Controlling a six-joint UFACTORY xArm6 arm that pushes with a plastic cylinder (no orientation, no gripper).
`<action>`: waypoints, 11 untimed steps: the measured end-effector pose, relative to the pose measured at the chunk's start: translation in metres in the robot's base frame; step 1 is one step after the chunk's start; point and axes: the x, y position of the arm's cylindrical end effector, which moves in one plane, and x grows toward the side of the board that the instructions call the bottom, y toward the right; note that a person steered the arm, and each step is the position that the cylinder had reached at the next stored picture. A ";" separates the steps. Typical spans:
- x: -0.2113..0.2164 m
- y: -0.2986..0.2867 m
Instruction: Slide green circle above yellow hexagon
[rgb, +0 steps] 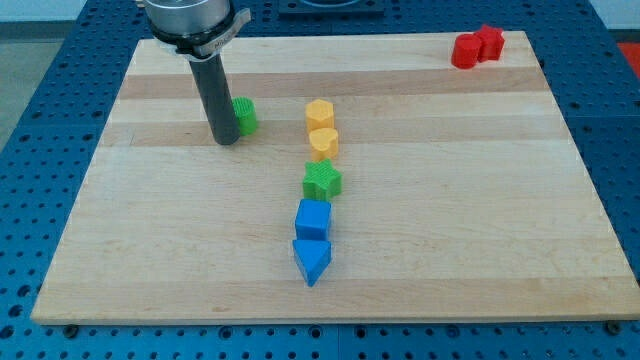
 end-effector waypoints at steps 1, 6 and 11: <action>-0.014 0.000; -0.046 -0.011; -0.070 0.053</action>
